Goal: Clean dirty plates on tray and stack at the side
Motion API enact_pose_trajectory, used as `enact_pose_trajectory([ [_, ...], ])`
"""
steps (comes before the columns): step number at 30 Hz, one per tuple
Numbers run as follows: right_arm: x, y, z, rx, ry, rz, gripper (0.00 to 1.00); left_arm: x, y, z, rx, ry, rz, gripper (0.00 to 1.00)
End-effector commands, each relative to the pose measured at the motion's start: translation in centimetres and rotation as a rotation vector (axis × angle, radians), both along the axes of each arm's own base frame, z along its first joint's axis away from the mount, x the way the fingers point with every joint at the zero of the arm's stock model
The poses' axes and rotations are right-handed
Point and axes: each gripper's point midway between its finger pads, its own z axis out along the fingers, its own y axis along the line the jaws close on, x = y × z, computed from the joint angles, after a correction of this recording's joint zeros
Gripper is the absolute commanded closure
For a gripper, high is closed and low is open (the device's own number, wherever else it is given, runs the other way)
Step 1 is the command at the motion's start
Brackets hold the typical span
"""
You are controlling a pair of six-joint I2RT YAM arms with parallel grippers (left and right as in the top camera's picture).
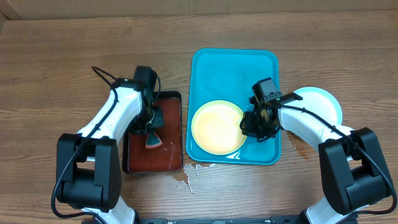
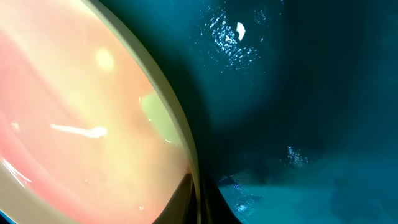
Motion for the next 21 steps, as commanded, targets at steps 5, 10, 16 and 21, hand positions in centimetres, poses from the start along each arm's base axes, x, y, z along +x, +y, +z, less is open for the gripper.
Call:
enact_pose_trajectory([
  [5,-0.8,-1.3,-1.3,-0.072,0.014,0.012,0.96,0.3,-1.5,0.9,-0.076,-0.003,0.008,0.43],
  [10,-0.8,-1.3,-1.3,-0.072,0.014,0.012,0.96,1.7,-2.0,4.8,-0.1,-0.074,-0.003,0.16],
  [16,-0.6,-1.5,-0.8,-0.089,0.015,0.011,0.96,3.0,-2.2,12.5,-0.138,-0.249,-0.006,0.0],
  [21,0.8,-2.3,2.4,-0.16,-0.024,0.008,0.96,2.9,-1.1,18.8,-0.147,-0.4,0.014,0.0],
])
